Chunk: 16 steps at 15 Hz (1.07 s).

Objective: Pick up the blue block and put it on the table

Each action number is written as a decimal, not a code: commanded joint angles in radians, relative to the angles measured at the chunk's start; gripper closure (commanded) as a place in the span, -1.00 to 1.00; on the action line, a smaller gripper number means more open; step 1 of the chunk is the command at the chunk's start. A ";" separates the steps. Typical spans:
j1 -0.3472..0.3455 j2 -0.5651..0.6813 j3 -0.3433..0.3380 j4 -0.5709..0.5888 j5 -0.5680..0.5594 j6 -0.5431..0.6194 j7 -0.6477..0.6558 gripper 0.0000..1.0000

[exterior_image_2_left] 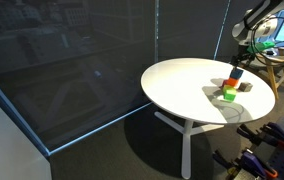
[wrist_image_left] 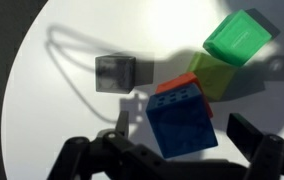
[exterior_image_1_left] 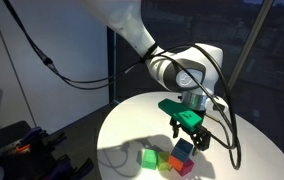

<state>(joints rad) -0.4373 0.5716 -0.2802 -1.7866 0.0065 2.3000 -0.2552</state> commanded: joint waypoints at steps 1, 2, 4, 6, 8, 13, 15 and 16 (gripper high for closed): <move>-0.009 -0.010 0.007 -0.019 -0.023 0.019 -0.004 -1.00; -0.009 -0.009 0.007 -0.020 -0.023 0.019 -0.003 -1.00; -0.009 -0.007 0.007 -0.021 -0.023 0.018 -0.002 -1.00; -0.009 -0.005 0.006 -0.022 -0.024 0.018 0.000 -1.00; -0.009 -0.003 0.005 -0.023 -0.024 0.017 0.001 -1.00; -0.013 0.000 0.007 -0.017 -0.020 0.012 -0.001 -0.31; -0.014 0.000 0.007 -0.016 -0.020 0.011 -0.001 0.02; -0.014 0.000 0.007 -0.016 -0.020 0.011 -0.001 0.19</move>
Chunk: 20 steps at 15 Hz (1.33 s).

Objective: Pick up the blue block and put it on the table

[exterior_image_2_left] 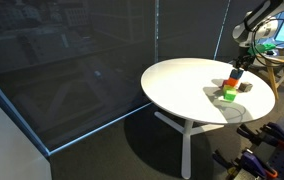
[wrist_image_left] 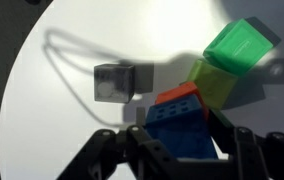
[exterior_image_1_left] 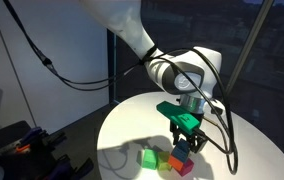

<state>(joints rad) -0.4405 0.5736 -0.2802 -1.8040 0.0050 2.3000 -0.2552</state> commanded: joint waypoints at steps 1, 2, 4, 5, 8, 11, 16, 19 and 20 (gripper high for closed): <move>-0.011 -0.002 0.006 0.002 -0.018 0.011 -0.001 0.28; -0.012 -0.002 0.006 0.003 -0.018 0.010 0.000 0.31; -0.010 -0.005 0.005 0.001 -0.019 0.010 0.003 0.64; -0.009 -0.010 0.004 -0.003 -0.020 0.011 0.004 0.79; -0.006 -0.031 0.004 -0.009 -0.019 0.005 0.006 0.86; -0.004 -0.059 0.006 -0.017 -0.017 0.001 0.003 0.91; 0.009 -0.103 0.003 -0.023 -0.023 -0.008 0.011 0.90; 0.021 -0.132 -0.001 -0.030 -0.030 -0.008 0.019 0.90; 0.026 -0.143 -0.003 -0.034 -0.033 -0.008 0.025 0.90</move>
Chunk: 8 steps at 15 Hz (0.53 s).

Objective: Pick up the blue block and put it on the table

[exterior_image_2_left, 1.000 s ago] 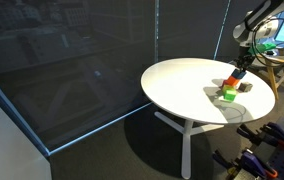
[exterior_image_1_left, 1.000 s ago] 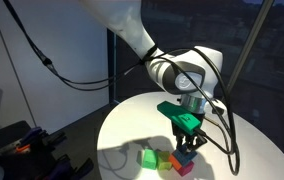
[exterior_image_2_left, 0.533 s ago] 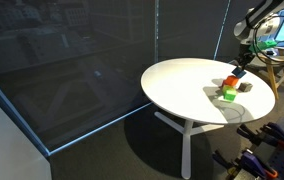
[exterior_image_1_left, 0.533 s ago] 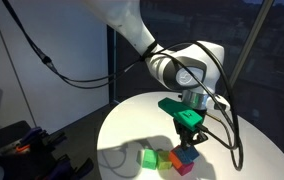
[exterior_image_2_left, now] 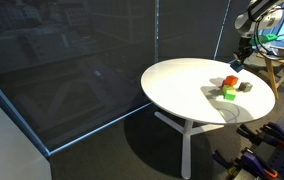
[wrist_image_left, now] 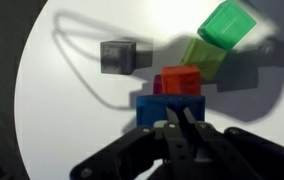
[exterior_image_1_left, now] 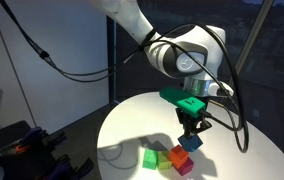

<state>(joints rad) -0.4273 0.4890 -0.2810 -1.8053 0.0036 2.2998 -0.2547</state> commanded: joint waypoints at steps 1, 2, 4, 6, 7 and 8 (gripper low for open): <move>0.020 -0.068 -0.006 -0.035 -0.036 -0.010 0.039 0.90; 0.027 -0.080 -0.006 -0.040 -0.038 -0.014 0.051 0.90; 0.044 -0.100 -0.007 -0.054 -0.043 -0.019 0.085 0.91; 0.060 -0.121 -0.004 -0.071 -0.042 -0.028 0.112 0.91; 0.068 -0.133 -0.002 -0.083 -0.040 -0.031 0.123 0.91; 0.076 -0.143 -0.001 -0.092 -0.039 -0.035 0.133 0.91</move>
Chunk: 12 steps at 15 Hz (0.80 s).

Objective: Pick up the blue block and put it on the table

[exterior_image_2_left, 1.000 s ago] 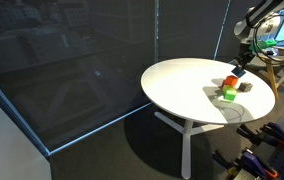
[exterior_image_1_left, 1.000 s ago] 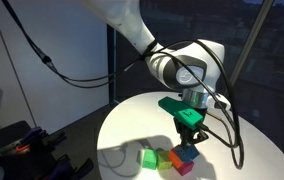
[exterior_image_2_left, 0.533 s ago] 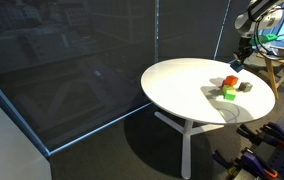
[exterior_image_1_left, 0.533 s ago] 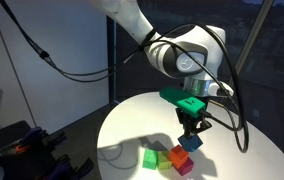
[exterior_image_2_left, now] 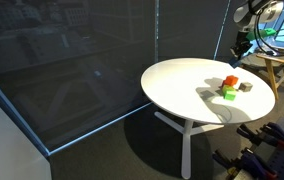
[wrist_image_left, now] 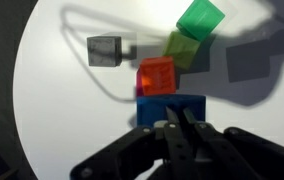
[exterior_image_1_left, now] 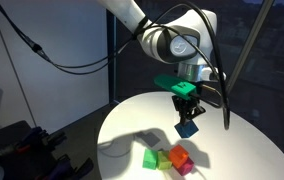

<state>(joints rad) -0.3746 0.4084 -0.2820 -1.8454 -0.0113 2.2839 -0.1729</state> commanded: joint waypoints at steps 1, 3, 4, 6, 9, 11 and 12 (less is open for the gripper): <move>0.034 -0.073 0.001 -0.064 -0.025 -0.019 0.062 0.91; 0.052 -0.094 0.002 -0.088 -0.028 -0.018 0.082 0.91; 0.061 -0.106 0.003 -0.101 -0.030 -0.016 0.088 0.91; 0.078 -0.125 0.004 -0.124 -0.034 -0.015 0.104 0.91; 0.103 -0.153 0.008 -0.163 -0.042 -0.012 0.121 0.91; 0.117 -0.166 0.011 -0.188 -0.052 -0.006 0.127 0.90; 0.122 -0.170 0.013 -0.198 -0.055 -0.007 0.131 0.90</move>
<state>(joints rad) -0.2655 0.2884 -0.2767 -1.9890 -0.0301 2.2774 -0.0791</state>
